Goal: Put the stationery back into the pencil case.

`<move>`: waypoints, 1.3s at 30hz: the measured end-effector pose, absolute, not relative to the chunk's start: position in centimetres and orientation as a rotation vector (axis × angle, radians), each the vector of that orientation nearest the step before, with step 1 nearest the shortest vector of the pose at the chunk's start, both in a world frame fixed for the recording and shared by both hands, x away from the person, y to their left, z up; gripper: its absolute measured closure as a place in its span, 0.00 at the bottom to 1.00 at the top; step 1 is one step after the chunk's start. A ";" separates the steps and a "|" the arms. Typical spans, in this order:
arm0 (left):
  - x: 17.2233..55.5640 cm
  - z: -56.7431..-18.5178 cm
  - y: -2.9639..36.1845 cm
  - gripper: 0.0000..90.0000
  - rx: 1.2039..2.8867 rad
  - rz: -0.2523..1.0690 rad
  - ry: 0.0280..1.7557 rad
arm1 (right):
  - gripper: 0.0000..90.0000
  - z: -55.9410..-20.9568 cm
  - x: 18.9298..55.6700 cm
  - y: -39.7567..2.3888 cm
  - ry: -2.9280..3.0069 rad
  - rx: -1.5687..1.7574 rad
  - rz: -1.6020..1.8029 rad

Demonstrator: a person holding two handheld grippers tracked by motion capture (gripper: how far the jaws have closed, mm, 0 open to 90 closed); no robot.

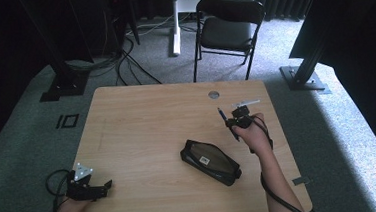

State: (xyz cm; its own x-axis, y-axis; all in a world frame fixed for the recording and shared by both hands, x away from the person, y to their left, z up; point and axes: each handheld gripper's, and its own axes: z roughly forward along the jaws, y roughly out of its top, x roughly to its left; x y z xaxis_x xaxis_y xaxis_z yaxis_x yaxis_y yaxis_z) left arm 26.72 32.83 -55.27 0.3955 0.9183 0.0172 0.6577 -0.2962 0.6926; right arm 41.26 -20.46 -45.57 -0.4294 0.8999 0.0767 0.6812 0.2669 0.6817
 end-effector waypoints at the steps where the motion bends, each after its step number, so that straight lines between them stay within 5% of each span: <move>1: 26.7 -55.3 32.8 0.01 2.055 0.561 1.341 | 0.88 -45.5 41.1 -20.4 2.223 1.441 0.944; 39: 26.7 -55.3 32.8 0.01 2.052 0.563 1.341 | 0.88 -41.4 33.4 -16.9 2.461 1.082 1.105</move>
State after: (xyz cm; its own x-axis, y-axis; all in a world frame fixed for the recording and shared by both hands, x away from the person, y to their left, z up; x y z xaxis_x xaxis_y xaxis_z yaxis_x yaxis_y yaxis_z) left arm 26.74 32.83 -55.28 0.3951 0.9185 0.0178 0.6562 -0.2957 0.6943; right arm 33.36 -16.88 -41.43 -0.6992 0.7102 0.0820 0.5331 0.4415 0.7217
